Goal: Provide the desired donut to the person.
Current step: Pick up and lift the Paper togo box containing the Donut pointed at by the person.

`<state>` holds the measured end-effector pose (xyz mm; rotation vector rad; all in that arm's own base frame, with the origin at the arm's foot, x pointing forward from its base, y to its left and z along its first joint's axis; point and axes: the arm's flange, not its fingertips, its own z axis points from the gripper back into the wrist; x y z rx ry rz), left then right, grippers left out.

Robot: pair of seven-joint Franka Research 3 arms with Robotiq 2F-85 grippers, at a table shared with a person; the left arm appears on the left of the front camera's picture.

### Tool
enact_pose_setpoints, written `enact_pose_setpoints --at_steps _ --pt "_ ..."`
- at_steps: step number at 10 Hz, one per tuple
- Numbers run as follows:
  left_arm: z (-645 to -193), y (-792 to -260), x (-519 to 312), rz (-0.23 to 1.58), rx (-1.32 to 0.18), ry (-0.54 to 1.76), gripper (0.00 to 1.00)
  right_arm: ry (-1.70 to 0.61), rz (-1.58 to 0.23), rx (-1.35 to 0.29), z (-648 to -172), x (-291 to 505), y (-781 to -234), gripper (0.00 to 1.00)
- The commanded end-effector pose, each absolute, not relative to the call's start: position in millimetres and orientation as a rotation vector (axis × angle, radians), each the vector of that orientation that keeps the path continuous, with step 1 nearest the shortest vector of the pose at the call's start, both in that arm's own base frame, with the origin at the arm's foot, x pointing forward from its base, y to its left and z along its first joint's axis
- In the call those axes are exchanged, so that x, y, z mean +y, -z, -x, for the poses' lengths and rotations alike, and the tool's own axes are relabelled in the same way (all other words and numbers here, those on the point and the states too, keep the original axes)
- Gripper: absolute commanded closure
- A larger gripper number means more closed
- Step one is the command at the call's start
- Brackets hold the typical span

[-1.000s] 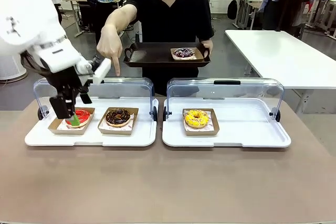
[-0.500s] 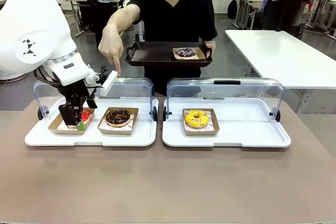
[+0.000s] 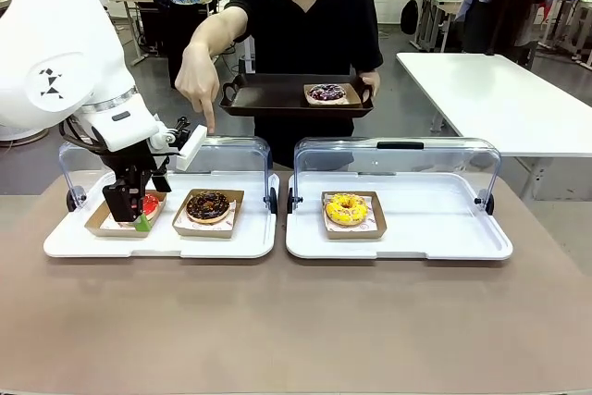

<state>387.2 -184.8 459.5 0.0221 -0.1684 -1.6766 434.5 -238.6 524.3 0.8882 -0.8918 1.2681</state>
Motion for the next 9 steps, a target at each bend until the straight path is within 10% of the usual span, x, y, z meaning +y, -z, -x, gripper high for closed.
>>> enact_pose_setpoints --at_steps 1,9 --pt "-384.1 -462.2 -184.7 -0.022 -0.159 1.673 0.0 -1.268 -0.89 -0.892 -434.6 -238.2 -524.1 0.0" --pt "-437.4 -434.6 -144.9 0.077 -0.189 1.566 0.0 -1.268 -0.89 -0.892 -434.6 -238.2 -524.1 0.0"
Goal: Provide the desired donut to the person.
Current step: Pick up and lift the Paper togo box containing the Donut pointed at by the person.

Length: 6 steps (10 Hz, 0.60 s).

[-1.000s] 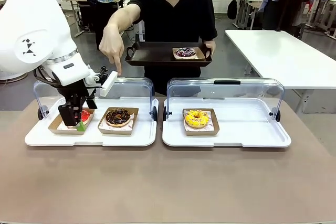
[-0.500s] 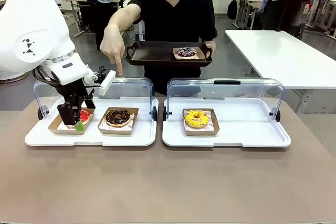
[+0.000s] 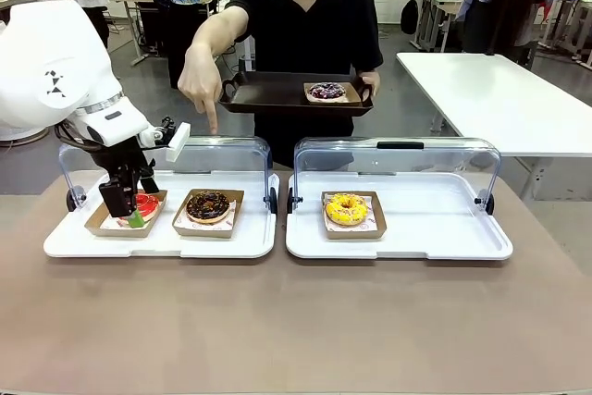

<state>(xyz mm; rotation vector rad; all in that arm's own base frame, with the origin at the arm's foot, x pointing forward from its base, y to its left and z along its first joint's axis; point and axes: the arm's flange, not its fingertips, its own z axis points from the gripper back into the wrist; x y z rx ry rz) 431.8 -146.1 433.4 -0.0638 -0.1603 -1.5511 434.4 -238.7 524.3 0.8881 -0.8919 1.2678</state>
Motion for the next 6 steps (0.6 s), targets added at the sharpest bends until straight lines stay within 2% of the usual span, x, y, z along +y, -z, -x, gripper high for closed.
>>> enact_pose_setpoints --at_steps 1,6 --pt "-435.9 -433.8 -144.9 0.065 -0.192 1.552 0.0 -1.268 -0.89 -0.892 -434.6 -238.2 -524.1 0.0" --pt "-431.8 -433.4 -146.1 0.064 -0.16 1.551 0.0 -1.268 -0.89 -0.892 -434.6 -238.2 -524.1 0.0"
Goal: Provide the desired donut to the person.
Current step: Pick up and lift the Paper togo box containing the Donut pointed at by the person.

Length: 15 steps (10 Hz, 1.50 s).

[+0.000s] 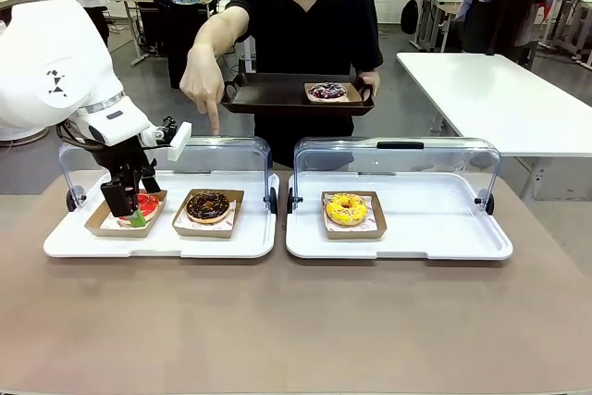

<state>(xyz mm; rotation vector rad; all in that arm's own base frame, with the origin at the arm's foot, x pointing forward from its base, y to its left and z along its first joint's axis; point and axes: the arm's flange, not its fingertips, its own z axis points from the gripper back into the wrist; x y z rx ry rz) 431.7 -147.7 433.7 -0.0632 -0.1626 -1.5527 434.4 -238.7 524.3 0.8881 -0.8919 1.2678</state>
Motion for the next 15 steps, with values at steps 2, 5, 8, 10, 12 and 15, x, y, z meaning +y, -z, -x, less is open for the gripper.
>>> enact_pose_setpoints --at_steps 2,5,8,10,12,15 --pt "-431.8 -433.4 -146.1 0.064 -0.16 1.551 0.0 -1.268 -0.89 -0.892 -434.6 -238.2 -524.1 0.0" --pt "-431.8 -433.4 -146.1 0.064 -0.16 1.551 0.0 -1.268 -0.89 -0.892 -434.6 -238.2 -524.1 0.0" --pt "-431.8 -433.4 -146.1 0.064 -0.16 1.551 0.0 -1.268 -0.89 -0.892 -434.6 -238.2 -524.1 0.0" --pt "-431.8 -433.4 -146.1 0.064 -0.16 1.551 0.0 -1.268 -0.89 -0.892 -434.6 -238.2 -524.1 0.0" --pt "-431.8 -433.4 -146.1 0.064 -0.16 1.551 0.0 -1.268 -0.89 -0.892 -434.6 -238.2 -524.1 0.0" --pt "-431.8 -433.7 -147.6 0.063 -0.162 1.552 0.0 -1.268 -0.89 -0.892 -434.6 -238.2 -524.1 0.0"
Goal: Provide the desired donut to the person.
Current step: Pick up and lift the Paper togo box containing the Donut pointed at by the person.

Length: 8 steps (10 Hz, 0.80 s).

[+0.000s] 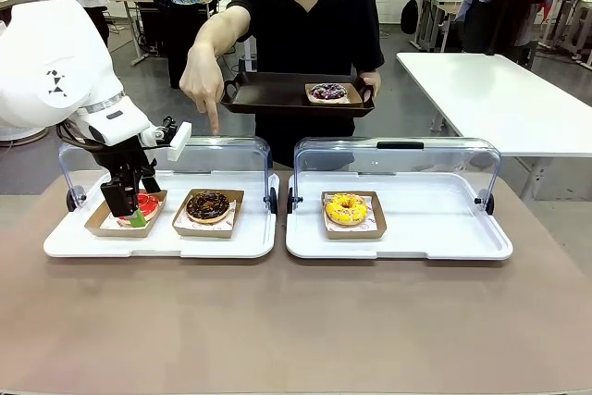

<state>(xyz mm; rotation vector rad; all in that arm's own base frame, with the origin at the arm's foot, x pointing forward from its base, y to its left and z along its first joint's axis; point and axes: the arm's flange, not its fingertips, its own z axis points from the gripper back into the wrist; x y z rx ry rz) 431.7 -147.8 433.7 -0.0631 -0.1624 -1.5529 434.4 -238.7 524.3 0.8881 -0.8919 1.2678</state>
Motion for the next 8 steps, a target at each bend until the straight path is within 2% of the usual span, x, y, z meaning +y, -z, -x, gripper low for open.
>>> enact_pose_setpoints --at_steps 1,5,8 --pt "-437.3 -424.9 -148.2 0.09 -0.153 1.57 0.0 -1.268 -0.89 -0.892 -434.6 -238.2 -524.1 0.0" --pt "-470.5 -381.6 -171.2 0.063 -0.062 1.575 0.0 -1.268 -0.89 -0.892 -434.6 -238.2 -524.1 0.0" --pt "-488.9 -368.4 -178.4 0.007 -0.057 1.602 0.0 -1.268 -0.89 -0.892 -434.6 -238.2 -524.1 0.0"
